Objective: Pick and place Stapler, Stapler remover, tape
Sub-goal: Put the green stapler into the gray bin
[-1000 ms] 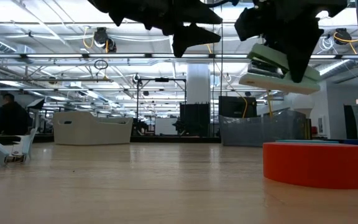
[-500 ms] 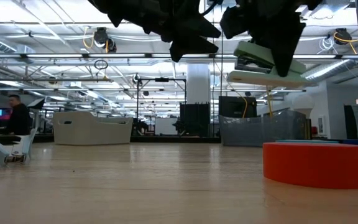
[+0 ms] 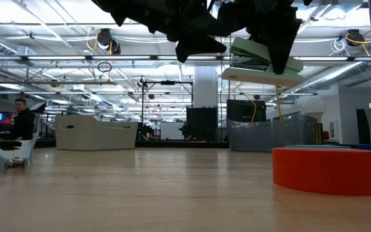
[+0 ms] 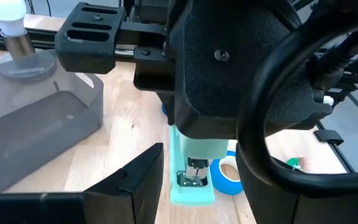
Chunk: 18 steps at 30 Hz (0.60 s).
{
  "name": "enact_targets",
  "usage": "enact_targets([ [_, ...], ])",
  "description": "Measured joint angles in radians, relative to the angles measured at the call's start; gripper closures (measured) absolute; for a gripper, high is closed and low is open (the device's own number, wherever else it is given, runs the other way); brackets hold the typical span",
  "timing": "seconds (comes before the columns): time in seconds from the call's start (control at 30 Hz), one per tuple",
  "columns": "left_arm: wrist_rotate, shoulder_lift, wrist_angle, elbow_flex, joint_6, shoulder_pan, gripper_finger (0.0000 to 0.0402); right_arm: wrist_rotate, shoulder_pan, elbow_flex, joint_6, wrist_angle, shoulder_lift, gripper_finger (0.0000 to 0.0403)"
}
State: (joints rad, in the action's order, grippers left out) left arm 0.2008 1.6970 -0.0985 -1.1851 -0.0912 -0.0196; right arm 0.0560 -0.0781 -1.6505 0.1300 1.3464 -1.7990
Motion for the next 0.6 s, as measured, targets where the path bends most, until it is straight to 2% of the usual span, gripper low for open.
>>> enact_targets([
  [0.6,0.004,-0.001,-0.001,0.0,-0.05,0.009,0.0195,0.053,0.019,0.0,0.027,-0.007,-0.002,0.0291],
])
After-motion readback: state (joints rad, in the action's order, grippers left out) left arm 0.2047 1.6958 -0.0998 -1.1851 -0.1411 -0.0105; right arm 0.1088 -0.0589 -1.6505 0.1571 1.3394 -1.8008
